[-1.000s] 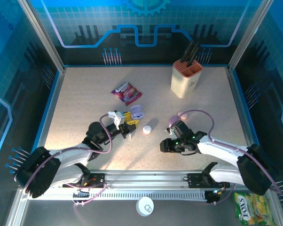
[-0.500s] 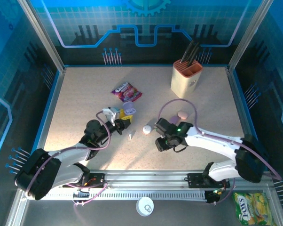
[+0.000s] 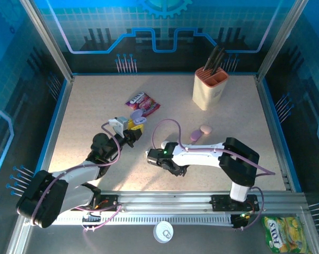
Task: Insert wireless bluetooth earbuds into charging case
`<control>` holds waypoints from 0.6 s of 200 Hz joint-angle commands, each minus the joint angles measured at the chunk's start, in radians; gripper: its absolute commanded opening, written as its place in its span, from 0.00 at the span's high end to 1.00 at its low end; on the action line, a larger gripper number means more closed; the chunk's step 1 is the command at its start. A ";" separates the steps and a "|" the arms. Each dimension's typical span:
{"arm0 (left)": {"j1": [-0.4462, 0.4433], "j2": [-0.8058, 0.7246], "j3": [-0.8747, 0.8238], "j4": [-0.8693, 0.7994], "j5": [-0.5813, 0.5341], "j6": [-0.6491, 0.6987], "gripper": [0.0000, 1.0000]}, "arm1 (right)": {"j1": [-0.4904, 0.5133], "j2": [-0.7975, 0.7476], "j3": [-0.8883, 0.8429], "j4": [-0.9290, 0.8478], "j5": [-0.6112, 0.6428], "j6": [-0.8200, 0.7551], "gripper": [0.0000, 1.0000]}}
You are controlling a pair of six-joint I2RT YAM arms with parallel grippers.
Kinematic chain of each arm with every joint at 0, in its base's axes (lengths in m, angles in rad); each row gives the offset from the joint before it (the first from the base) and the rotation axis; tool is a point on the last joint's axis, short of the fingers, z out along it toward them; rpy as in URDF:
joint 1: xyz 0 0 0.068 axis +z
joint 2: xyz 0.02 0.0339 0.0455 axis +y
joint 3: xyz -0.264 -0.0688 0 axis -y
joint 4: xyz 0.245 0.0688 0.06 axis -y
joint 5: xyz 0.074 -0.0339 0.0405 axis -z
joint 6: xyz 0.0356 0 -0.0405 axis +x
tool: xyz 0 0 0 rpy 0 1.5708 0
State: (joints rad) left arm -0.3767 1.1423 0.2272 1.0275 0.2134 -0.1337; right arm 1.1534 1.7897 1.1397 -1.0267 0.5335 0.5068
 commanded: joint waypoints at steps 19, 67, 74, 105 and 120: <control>0.007 -0.019 -0.012 0.011 -0.006 -0.021 0.66 | 0.017 0.064 0.030 -0.025 0.040 -0.016 0.67; 0.007 -0.029 -0.014 0.001 0.000 -0.020 0.66 | 0.016 0.117 0.035 -0.009 0.053 -0.022 0.70; 0.007 -0.030 -0.013 0.000 0.000 -0.020 0.66 | 0.015 0.123 0.035 -0.009 0.055 -0.022 0.71; 0.007 -0.030 -0.011 -0.006 0.003 -0.022 0.66 | 0.011 0.132 0.026 0.004 0.061 -0.027 0.74; 0.007 -0.028 -0.009 -0.006 0.005 -0.023 0.65 | 0.007 0.135 0.025 0.003 0.066 -0.026 0.75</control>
State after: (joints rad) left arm -0.3767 1.1309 0.2260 1.0138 0.2134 -0.1337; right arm 1.1584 1.9099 1.1538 -1.0195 0.5697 0.4839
